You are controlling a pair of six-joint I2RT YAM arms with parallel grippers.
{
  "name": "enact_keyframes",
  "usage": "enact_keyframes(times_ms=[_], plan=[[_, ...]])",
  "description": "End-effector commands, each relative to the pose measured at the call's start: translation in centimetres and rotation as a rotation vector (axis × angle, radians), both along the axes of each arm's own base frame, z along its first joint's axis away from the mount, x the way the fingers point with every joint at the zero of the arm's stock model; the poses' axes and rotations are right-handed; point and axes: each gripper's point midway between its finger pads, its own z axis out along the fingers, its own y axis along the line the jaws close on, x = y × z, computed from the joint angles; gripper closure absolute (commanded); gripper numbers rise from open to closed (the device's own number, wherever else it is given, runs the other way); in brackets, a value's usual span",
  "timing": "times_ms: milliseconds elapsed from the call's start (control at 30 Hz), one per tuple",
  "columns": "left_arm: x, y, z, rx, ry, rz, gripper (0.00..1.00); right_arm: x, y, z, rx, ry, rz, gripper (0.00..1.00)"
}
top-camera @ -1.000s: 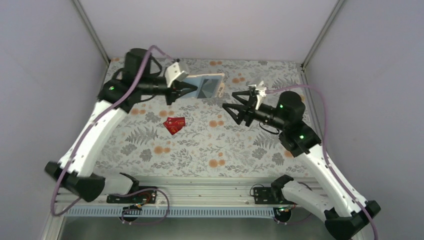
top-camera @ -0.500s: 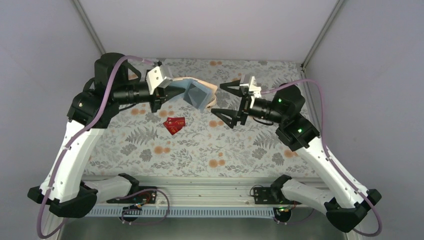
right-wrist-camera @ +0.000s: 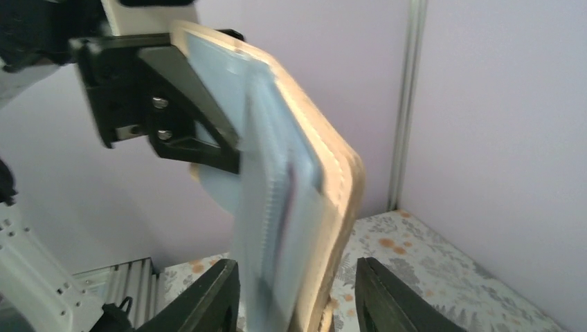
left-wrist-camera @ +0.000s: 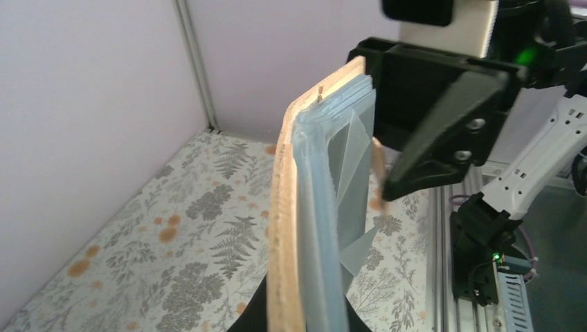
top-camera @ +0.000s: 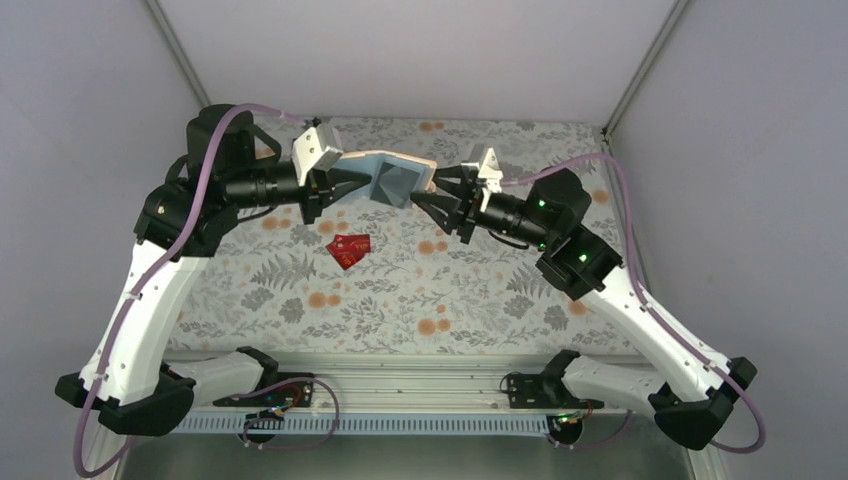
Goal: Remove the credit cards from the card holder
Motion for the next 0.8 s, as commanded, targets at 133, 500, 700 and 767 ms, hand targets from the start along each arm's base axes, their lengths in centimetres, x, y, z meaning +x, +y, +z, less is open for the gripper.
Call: enact_keyframes(times_ms=[133,500,700,767], plan=[[-2.3,-0.1,0.6,-0.019,-0.035,-0.093,0.98,1.0,0.0,1.4,0.007,-0.052,-0.058,0.86],[-1.8,-0.8,0.1,-0.022,-0.008,-0.123,0.98,-0.5,3.1,1.1,-0.01,-0.085,0.099,0.72],[-1.7,-1.0,0.0,-0.027,0.004,-0.128,0.98,-1.1,3.7,1.2,-0.008,-0.101,0.131,0.6],[-1.6,-0.9,0.4,-0.032,-0.003,-0.123,0.98,-2.2,3.6,1.1,-0.018,-0.121,0.178,0.54]])
